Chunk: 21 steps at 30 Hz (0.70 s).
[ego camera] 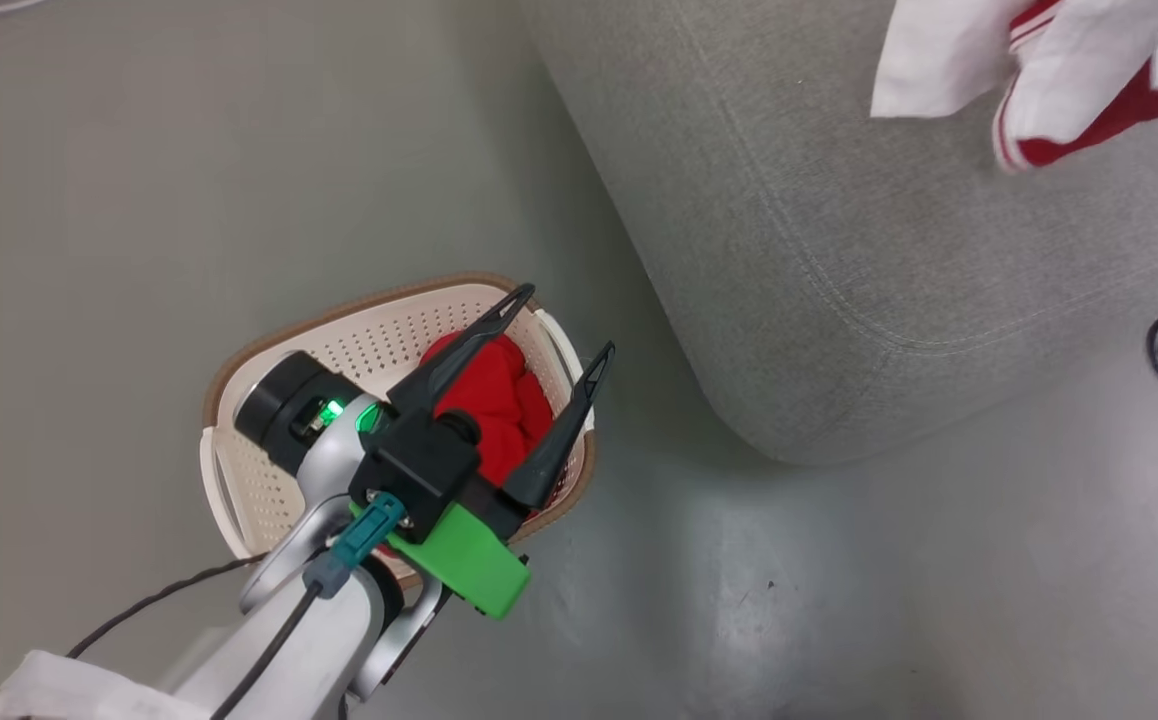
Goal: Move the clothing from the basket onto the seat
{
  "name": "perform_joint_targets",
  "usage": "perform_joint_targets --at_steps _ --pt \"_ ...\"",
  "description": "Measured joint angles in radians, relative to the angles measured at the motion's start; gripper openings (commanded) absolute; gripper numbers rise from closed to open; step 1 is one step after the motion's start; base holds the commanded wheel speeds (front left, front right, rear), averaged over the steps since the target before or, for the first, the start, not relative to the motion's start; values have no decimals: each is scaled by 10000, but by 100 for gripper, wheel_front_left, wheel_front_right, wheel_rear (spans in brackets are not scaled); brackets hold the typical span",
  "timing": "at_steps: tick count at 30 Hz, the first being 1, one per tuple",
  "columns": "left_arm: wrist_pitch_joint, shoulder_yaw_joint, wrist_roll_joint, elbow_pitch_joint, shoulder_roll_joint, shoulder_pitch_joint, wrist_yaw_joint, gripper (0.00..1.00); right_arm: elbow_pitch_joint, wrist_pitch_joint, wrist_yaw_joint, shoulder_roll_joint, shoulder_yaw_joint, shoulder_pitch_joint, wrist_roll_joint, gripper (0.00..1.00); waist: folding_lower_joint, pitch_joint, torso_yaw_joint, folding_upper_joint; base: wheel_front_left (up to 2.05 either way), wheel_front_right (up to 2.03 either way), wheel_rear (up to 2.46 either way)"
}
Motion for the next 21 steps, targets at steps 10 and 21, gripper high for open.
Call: perform_joint_targets --at_steps 10,21 --pt "186 58 35 -385 -90 -466 -10 100 648 -12 -130 -757 -802 -1276 0 0 0 746 601 0 0 0 0" --pt "217 228 199 -591 -4 -1057 -52 100 1891 -13 -102 -792 -1009 -1593 -4 0 0 1810 1101 0 0 0 0"
